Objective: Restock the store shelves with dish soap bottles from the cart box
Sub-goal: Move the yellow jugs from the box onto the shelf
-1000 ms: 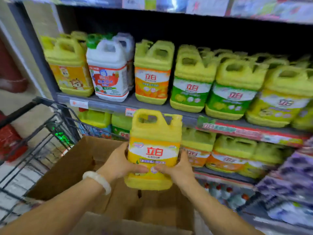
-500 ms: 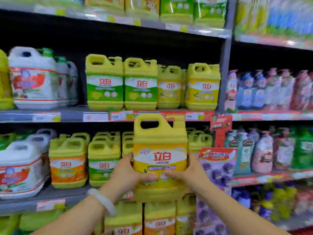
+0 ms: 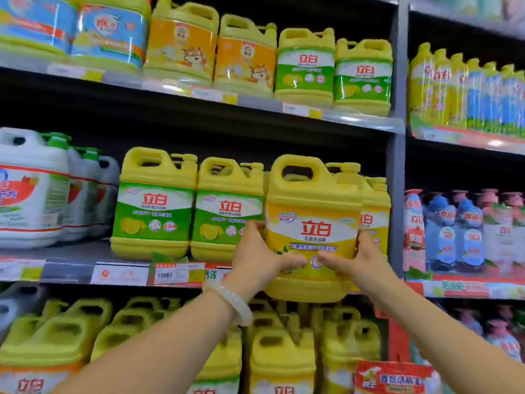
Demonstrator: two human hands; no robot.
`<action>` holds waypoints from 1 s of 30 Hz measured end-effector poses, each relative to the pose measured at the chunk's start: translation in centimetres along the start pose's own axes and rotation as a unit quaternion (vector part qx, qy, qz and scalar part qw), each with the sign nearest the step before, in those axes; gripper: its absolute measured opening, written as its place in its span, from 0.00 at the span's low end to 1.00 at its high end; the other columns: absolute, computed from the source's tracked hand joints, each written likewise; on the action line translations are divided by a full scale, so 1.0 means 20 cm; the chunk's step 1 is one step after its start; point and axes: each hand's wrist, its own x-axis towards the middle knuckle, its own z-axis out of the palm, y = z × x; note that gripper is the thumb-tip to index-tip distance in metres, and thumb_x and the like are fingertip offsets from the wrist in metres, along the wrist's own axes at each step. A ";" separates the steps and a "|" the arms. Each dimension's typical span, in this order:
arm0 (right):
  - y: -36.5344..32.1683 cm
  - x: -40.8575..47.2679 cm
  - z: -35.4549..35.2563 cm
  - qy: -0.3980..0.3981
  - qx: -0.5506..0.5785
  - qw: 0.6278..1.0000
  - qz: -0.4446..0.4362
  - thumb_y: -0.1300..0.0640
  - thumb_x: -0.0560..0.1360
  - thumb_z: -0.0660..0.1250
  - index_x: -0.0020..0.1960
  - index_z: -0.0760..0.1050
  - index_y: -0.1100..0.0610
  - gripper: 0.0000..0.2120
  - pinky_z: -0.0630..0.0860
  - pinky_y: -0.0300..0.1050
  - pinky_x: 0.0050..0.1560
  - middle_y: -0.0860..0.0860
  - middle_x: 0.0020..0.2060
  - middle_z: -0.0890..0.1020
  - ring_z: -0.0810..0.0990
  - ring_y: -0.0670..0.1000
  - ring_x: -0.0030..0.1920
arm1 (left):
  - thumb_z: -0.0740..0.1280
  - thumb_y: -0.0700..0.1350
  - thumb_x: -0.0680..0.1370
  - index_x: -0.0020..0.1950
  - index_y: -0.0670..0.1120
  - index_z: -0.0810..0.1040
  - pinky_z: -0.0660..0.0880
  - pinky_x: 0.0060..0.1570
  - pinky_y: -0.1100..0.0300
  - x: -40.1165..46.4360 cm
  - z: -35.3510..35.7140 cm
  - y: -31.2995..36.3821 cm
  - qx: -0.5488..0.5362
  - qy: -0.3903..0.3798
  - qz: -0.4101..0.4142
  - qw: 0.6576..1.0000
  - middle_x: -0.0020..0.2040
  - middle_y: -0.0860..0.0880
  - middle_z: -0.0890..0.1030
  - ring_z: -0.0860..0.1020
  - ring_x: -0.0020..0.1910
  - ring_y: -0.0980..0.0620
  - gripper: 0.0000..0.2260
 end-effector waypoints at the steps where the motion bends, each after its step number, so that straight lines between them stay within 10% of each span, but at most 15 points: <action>1: 0.01 0.07 0.00 0.004 -0.006 1.000 -0.009 0.56 0.63 0.78 0.62 0.65 0.54 0.33 0.77 0.45 0.53 0.48 0.54 0.79 0.79 0.47 0.51 | 0.82 0.49 0.59 0.65 0.46 0.65 0.72 0.58 0.57 0.06 0.02 0.01 0.007 0.004 0.006 1.000 0.56 0.52 0.74 0.73 0.55 0.53 0.40; 13: 0.16 0.52 0.03 0.008 -0.044 0.999 0.000 0.41 0.57 0.78 0.61 0.63 0.49 0.40 0.70 0.60 0.65 0.48 0.58 0.78 0.76 0.55 0.61 | 0.79 0.46 0.65 0.65 0.44 0.65 0.72 0.60 0.54 0.44 0.20 -0.02 0.066 0.015 0.005 0.998 0.60 0.48 0.76 0.75 0.60 0.48 0.35; 17: 0.21 0.55 0.04 -0.010 -0.064 0.998 -0.010 0.54 0.68 0.75 0.68 0.60 0.54 0.34 0.60 0.31 0.49 0.45 0.54 0.72 0.68 0.45 0.55 | 0.77 0.44 0.67 0.63 0.44 0.66 0.71 0.52 0.59 0.47 0.24 -0.07 0.084 0.015 -0.012 0.996 0.54 0.50 0.75 0.75 0.53 0.51 0.30; 24: 0.22 0.57 0.03 -0.028 -0.171 0.984 -0.038 0.47 0.64 0.77 0.70 0.61 0.55 0.41 0.65 0.41 0.54 0.50 0.63 0.75 0.73 0.54 0.65 | 0.80 0.47 0.64 0.62 0.44 0.69 0.76 0.58 0.53 0.50 0.24 -0.09 0.136 0.007 -0.039 0.990 0.57 0.49 0.78 0.78 0.56 0.49 0.32; 30: 0.18 0.60 0.04 -0.024 -0.294 0.956 -0.004 0.32 0.55 0.74 0.57 0.70 0.59 0.41 0.77 0.55 0.53 0.56 0.53 0.80 0.79 0.58 0.54 | 0.79 0.55 0.61 0.57 0.45 0.75 0.78 0.54 0.52 0.50 0.22 -0.07 0.219 0.035 -0.047 0.974 0.53 0.49 0.81 0.79 0.53 0.49 0.30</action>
